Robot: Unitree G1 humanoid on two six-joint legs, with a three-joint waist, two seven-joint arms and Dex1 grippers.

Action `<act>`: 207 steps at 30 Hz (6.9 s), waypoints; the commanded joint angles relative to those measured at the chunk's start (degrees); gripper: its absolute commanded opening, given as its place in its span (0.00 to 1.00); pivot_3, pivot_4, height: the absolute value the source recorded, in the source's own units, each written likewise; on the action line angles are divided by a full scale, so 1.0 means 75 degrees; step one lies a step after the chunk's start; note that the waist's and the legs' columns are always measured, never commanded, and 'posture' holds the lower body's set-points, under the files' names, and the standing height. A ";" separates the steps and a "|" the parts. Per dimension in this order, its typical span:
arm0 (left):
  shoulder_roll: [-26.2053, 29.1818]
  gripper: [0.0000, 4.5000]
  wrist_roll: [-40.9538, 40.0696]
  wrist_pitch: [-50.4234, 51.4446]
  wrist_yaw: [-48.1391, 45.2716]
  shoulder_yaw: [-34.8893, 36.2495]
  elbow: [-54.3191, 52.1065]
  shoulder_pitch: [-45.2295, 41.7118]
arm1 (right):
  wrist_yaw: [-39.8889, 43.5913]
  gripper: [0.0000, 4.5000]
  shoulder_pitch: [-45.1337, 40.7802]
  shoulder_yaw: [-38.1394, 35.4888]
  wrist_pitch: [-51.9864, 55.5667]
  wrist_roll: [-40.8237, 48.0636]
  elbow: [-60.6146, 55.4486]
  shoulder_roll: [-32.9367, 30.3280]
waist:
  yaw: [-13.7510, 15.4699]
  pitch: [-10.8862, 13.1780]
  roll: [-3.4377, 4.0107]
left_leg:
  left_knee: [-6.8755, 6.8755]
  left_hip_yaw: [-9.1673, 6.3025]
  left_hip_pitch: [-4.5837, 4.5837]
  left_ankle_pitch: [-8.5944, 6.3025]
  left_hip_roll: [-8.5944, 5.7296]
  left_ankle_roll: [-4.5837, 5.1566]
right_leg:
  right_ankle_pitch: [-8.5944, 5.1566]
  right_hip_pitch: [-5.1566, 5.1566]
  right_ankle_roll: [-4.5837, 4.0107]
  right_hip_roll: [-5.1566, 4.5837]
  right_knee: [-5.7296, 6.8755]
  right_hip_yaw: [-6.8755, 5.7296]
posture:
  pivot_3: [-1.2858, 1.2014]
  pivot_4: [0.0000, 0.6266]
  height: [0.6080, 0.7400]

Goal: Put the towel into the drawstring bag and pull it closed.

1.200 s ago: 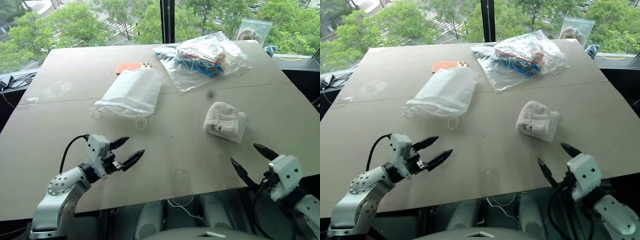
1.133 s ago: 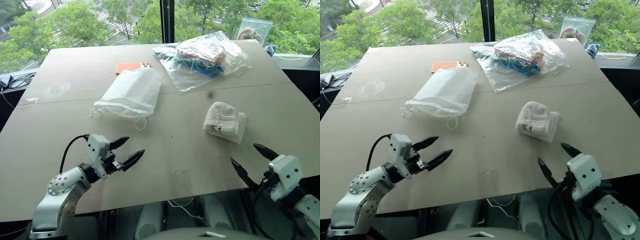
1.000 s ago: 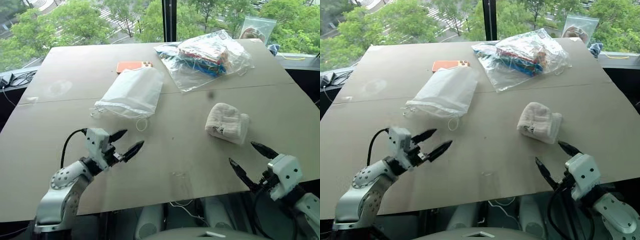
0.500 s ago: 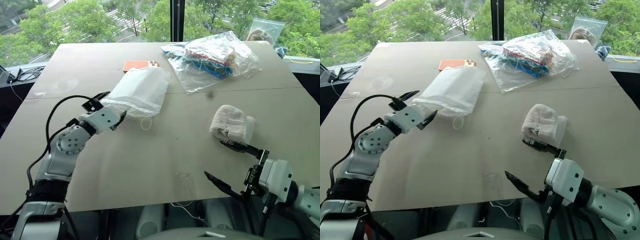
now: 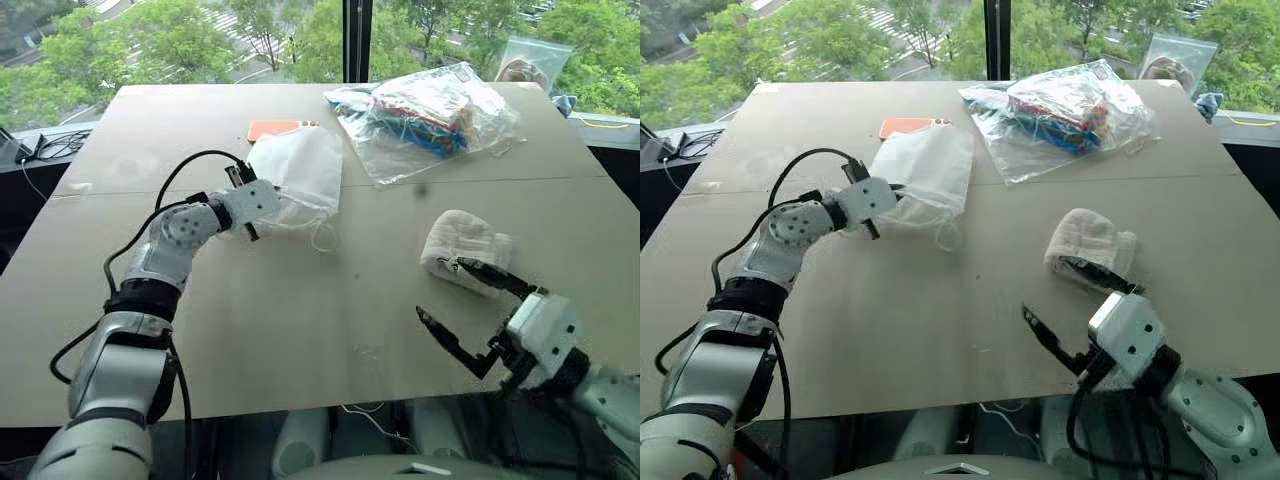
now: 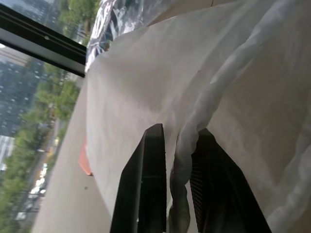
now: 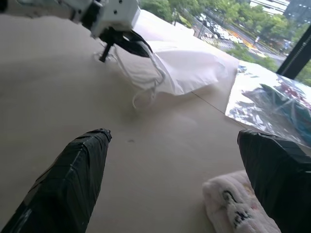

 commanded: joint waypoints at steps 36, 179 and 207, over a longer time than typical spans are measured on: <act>-0.2450 0.00 -0.2327 1.0172 0.2497 0.0022 -0.5068 -0.1231 | -0.1422 0.04 -0.4041 -0.0083 0.4184 0.0892 0.4207 0.1501 | -0.0337 0.0000 -0.0001 | -0.0004 -0.0079 0.0028 -0.0001 -0.0029 0.0006 | 0.0017 0.0027 0.0030 0.0010 0.0011 0.0015 | 0.52 0.24 1.00; -0.0474 0.00 -0.2779 0.5100 -0.3890 -0.0709 -0.1659 -0.2511 | -0.1789 0.01 -0.4950 -0.0416 0.4113 0.5029 0.3999 0.2186 | -0.0365 0.0025 0.0032 | 0.0064 -0.0074 -0.0102 0.0000 -0.0042 0.0008 | 0.0032 -0.0113 0.0007 0.0003 0.0107 0.0030 | 0.52 0.24 1.00; 0.0149 0.00 0.0650 0.0945 -0.3997 -0.2880 0.0847 -0.3702 | -0.1657 0.01 -0.3754 -0.1627 0.3636 0.7274 0.2424 0.1784 | -0.0366 0.0030 0.0033 | 0.0068 -0.0064 -0.0104 -0.0027 -0.0038 0.0054 | 0.0025 -0.0113 0.0018 0.0010 0.0095 0.0042 | 0.52 0.24 1.00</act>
